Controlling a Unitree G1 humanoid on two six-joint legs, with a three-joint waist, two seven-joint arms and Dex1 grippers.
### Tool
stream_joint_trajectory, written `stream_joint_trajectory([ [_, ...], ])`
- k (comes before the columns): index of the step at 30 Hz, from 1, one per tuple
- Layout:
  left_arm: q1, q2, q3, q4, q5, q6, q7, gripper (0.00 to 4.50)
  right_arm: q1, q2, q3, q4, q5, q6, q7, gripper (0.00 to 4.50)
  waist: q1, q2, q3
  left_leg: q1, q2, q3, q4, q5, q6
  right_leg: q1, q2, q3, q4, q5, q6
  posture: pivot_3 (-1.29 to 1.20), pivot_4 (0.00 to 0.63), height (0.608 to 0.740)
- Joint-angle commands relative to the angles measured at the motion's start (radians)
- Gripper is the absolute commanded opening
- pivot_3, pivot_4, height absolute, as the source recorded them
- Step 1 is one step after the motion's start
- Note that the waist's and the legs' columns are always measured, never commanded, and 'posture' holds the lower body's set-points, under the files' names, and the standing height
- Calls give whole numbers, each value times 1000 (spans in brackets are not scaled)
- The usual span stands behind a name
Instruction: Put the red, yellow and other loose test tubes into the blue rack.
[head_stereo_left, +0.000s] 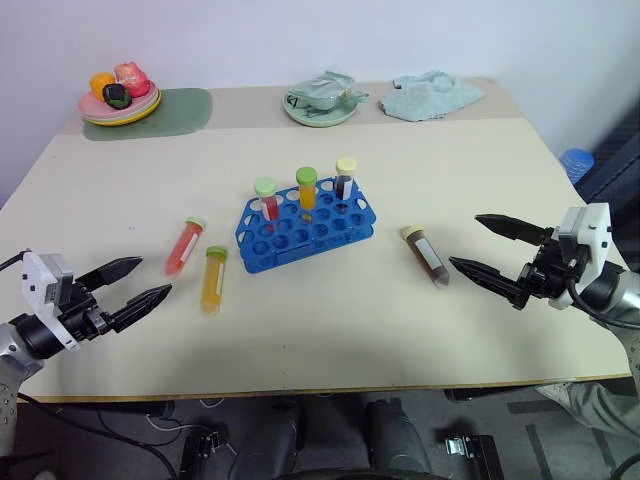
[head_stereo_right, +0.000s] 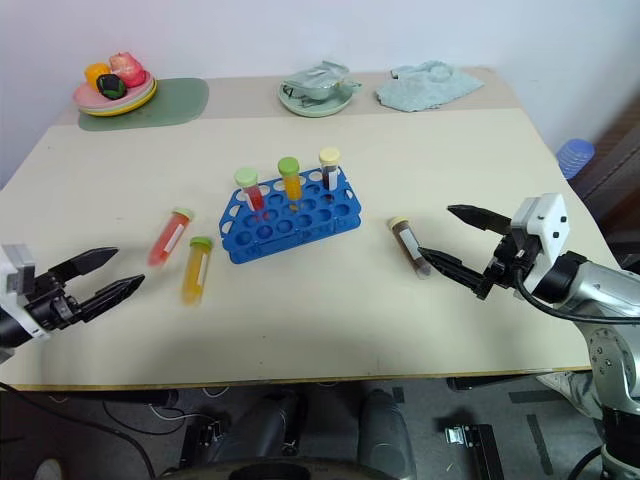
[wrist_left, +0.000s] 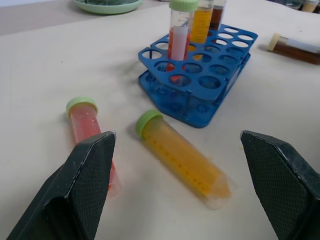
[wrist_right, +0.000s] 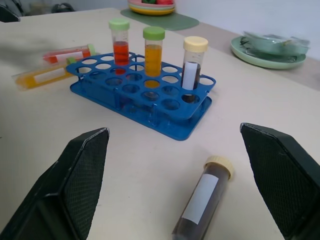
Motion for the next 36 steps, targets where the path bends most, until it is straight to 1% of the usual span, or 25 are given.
stream_joint_trajectory([
  [1,-36,14,-16,-57,-31,14,-5,4081,-43,-62,20,-25,-29,102,-76,4320,0,0,0,0,0,0,0,0,0,0,0,0,0,0,0,0,150,740],
  [3,-65,25,-55,-89,-41,34,-22,4081,-114,-114,99,-5,-94,222,-160,4320,-2,0,0,0,0,0,1,0,0,0,0,0,0,0,-1,0,150,740],
  [5,-86,37,-96,-106,-17,15,-48,4081,-205,-156,182,25,-130,347,-207,4320,-4,1,0,0,0,0,1,0,0,0,0,0,0,-1,-3,0,150,740],
  [8,-116,40,-136,-130,-27,16,-76,4081,-394,-158,279,104,-72,558,-192,4320,-9,2,1,-1,0,1,0,0,0,-2,0,0,0,-1,-4,0,150,740],
  [10,-127,37,-151,-134,-26,12,-84,4081,-490,-144,326,146,-68,640,-190,4320,-8,2,2,-2,0,1,-1,0,0,-4,0,1,0,-1,-3,0,150,740],
  [14,-112,29,-185,-141,12,-28,-101,4081,-721,-43,449,308,-99,860,-257,4320,-11,2,2,-4,0,2,-1,0,0,-7,0,1,0,1,-1,0,150,740],
  [18,-82,7,-202,-168,18,-47,-90,4081,-863,59,498,437,-104,1008,-279,4320,-21,2,2,-6,0,2,-1,0,0,-10,0,1,1,1,-1,0,150,740],
  [22,-55,-13,-213,-205,19,-52,-69,4081,-916,104,548,514,-143,1038,-299,4320,-21,2,2,-16,0,1,2,1,-2,-17,0,0,2,2,-1,0,150,740],
  [23,-50,-19,-214,-216,16,-50,-62,4081,-922,110,565,532,-157,1030,-305,4320,-22,2,2,-16,0,1,2,3,-6,-17,0,0,2,2,-1,0,150,740],
  [30,-8,-52,-221,-272,16,-49,-29,4081,-970,143,650,652,-250,948,-312,4320,-29,3,2,-16,0,1,3,2,-4,-18,1,0,3,3,-2,0,150,740],
  [36,15,-54,-215,-292,9,-41,-6,4081,-1007,215,652,724,-296,903,-317,4320,-32,2,1,-15,1,1,3,2,-3,-18,2,0,3,3,-3,0,150,740],
])
